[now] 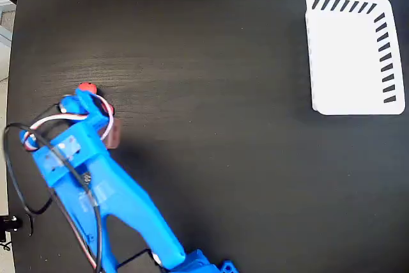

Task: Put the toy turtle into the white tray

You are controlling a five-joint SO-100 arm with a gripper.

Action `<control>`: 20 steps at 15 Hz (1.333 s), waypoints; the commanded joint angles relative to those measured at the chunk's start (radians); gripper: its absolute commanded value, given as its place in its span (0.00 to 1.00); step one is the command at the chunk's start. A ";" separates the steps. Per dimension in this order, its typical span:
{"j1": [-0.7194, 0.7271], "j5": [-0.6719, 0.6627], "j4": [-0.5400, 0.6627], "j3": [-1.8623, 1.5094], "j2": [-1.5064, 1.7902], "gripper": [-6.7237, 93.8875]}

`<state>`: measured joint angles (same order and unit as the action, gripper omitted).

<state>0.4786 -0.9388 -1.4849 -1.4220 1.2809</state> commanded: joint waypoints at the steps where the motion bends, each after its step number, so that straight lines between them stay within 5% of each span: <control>1: 0.005 -0.018 0.005 -0.006 0.028 0.66; 6: 0.006 -0.046 0.055 -0.005 -0.020 0.66; 8: 0.011 -0.044 0.077 -0.003 -0.040 0.73; 20: 0.055 -0.041 0.167 0.052 -0.167 0.72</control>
<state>0.5154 -0.9741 -1.3100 -1.4128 1.0692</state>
